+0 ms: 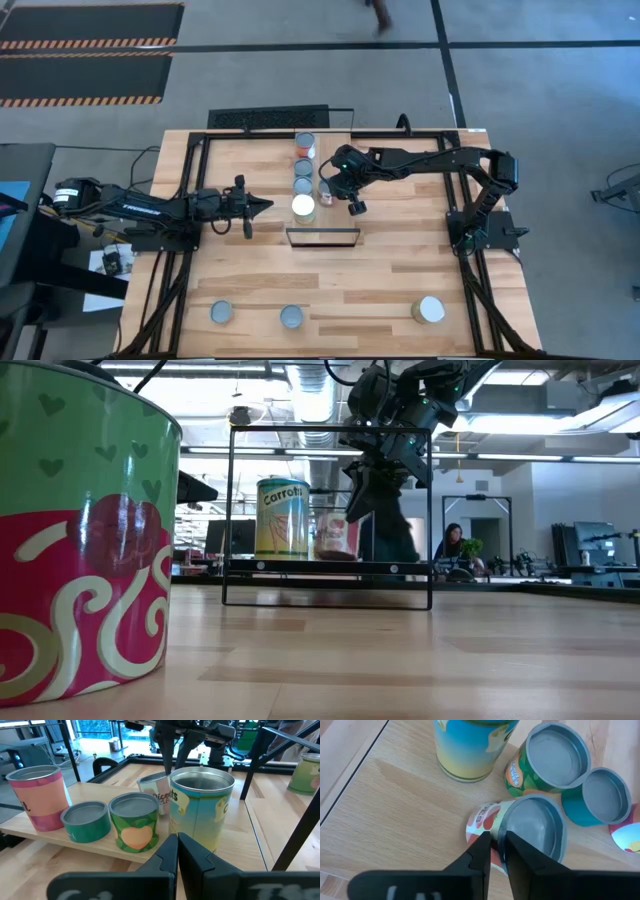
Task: Pick and place cans onto a shelf
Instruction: Put the medium canned diced tomatoes on the shelf aligned with the medium canned peaches, then put the small canned mushrooms on the shelf aligned with the small tuna can
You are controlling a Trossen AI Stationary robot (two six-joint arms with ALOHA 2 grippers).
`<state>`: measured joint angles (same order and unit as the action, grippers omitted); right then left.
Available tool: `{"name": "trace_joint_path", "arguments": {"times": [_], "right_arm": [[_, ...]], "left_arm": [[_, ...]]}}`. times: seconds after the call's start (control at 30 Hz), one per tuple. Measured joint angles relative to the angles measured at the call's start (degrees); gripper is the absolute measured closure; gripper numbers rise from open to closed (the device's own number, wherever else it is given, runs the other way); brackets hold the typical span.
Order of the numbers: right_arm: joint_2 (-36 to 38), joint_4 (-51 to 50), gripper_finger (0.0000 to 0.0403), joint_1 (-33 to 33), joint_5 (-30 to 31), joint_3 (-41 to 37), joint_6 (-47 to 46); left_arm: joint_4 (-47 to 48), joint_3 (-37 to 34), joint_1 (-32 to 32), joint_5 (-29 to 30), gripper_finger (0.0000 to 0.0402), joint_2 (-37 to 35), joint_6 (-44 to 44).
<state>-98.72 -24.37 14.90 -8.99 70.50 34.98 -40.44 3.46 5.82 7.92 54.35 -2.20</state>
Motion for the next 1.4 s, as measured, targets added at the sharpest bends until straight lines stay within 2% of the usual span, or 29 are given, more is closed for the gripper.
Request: {"name": "trace_joint_path", "arguments": {"times": [0.53, 0.7, 0.87, 0.97, 1.2, 1.33, 1.4], "right_arm": [[1.2, -0.1, 0.0318, -0.4, 0.7, 0.9, 0.4], [7.2, -1.3, 0.0336, -2.1, 5.6, 1.9, 0.4], [15.3, -4.7, 0.0380, -2.4, 5.3, 0.3, -3.0], [20.7, -1.3, 0.0394, -1.2, 3.9, -5.6, -5.6], [33.9, 18.7, 0.0398, 1.2, 0.5, -27.8, -13.7], [41.1, 29.7, 0.0395, 1.3, -0.4, -38.9, -18.4], [44.3, 34.3, 0.0397, 1.2, -0.5, -43.5, -19.9]], "left_arm": [[1.0, 0.0, 0.0, 0.0, 0.0401, 0.0, -0.4], [0.7, 0.0, 0.0, 0.0, 0.0401, 0.0, -0.5], [0.4, 0.0, 0.0, 0.0, 0.0401, 0.0, -0.7], [0.3, 0.0, 0.0, 0.0, 0.0401, 0.0, -0.8], [1.3, 0.0, 0.0, -0.2, 0.0401, 0.0, -3.4], [2.6, 0.6, 0.0, -5.2, 0.0401, 0.0, -3.9], [4.5, 1.6, 0.0, -5.7, 0.0401, 0.0, -4.4]]}}
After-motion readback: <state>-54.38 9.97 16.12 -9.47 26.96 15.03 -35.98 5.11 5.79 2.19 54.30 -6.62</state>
